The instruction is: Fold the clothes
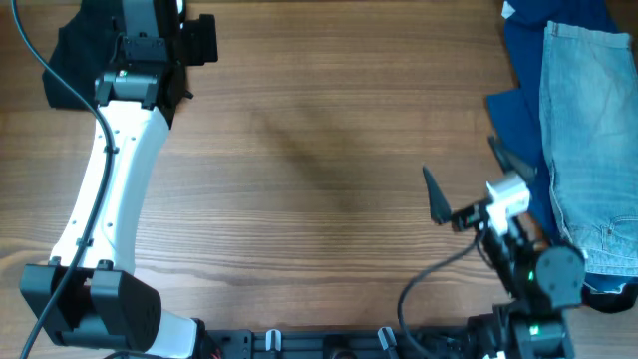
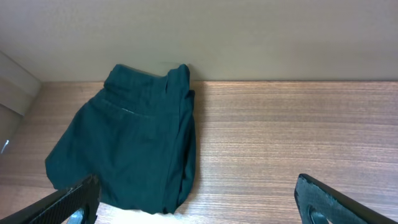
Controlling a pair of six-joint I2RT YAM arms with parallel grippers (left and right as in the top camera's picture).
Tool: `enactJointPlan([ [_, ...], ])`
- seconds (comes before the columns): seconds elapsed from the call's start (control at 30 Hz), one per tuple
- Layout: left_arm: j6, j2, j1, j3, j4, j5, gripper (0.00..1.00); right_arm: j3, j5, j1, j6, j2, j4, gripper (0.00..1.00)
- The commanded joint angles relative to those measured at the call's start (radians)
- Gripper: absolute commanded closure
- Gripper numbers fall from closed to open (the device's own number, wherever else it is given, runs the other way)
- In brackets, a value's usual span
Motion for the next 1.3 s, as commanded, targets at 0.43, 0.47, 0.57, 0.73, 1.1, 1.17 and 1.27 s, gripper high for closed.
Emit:
enactJointPlan([
  [0.43, -0.006, 0.005, -0.001, -0.003, 0.003, 0.002, 0.00, -0.284, 0.219, -0.003, 0.251, -0.350, -0.168, 0.00],
  [0.47, -0.006, 0.005, -0.001, -0.003, 0.003, 0.003, 0.00, -0.284, 0.219, -0.003, 0.247, -0.350, -0.180, 0.00],
  [0.57, -0.006, 0.005, -0.001, -0.003, 0.003, 0.002, 0.00, -0.284, 0.219, -0.003, 0.233, -0.350, -0.195, 0.00],
  [0.73, -0.006, 0.005, -0.001, -0.003, 0.003, 0.002, 0.00, -0.284, 0.219, -0.003, 0.232, -0.348, -0.196, 0.00],
  [1.1, -0.006, 0.005, -0.001, -0.003, 0.003, 0.002, 0.00, -0.284, 0.219, -0.003, 0.233, -0.348, -0.196, 0.00],
  [1.17, -0.006, 0.005, -0.001, -0.003, 0.003, 0.002, 0.00, -0.284, 0.219, -0.003, 0.233, -0.348, -0.196, 0.00],
  [1.27, -0.001, 0.005, 0.000, -0.003, 0.003, -0.011, 0.00, -0.284, 0.219, -0.003, 0.232, -0.348, -0.196, 0.00],
])
